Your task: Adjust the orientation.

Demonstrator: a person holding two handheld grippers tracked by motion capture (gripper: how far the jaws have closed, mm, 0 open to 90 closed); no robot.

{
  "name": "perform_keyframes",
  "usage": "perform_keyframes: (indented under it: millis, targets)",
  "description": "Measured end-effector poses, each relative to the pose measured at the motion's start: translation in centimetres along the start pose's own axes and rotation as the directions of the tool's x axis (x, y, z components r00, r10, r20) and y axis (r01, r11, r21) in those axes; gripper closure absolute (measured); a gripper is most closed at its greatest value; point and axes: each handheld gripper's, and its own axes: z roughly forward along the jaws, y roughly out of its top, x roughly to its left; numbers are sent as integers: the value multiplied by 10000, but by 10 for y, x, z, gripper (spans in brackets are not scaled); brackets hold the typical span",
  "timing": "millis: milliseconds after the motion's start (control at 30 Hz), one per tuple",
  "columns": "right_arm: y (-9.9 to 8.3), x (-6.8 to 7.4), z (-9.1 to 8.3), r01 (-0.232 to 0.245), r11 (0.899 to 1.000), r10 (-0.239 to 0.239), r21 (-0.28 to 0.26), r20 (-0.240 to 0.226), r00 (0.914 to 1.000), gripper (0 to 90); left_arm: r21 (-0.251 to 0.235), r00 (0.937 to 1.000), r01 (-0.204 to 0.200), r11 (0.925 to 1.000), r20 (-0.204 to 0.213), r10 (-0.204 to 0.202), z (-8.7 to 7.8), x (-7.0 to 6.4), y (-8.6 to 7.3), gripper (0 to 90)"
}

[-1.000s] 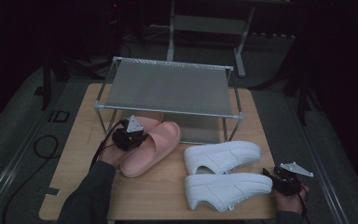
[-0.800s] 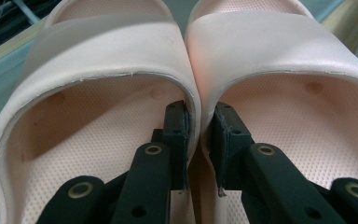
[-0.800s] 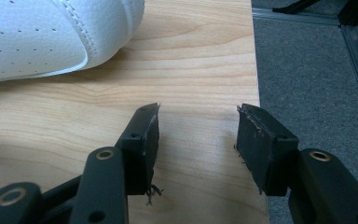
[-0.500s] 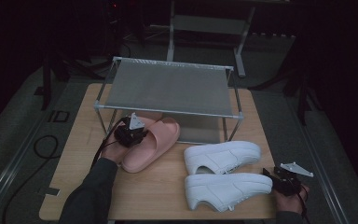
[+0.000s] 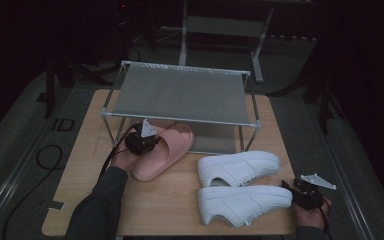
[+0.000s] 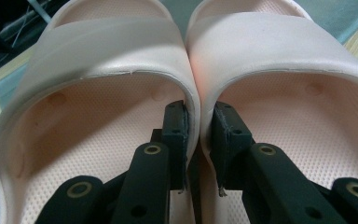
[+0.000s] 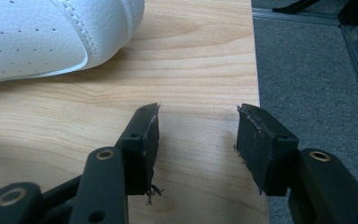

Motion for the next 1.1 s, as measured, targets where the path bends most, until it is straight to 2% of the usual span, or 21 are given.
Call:
perform_keyframes:
  millis: [567,800,1000,1100]
  targets:
    - [0,0,0,4,10000,-4,3,1,10000,479,85,9995,-189,9998,-244,191,6,-1,-2,755]
    - [0,0,0,-1,10000,1,3,0,10000,479,36,9992,-149,9999,-362,151,7,-1,-2,741]
    - [0,0,0,-3,10000,3,4,-6,10000,479,45,9986,6,10000,-528,-4,8,0,-2,711]
    - [0,0,0,6,10000,-6,4,-13,10000,479,59,9978,207,9998,-638,-203,8,1,-2,647]
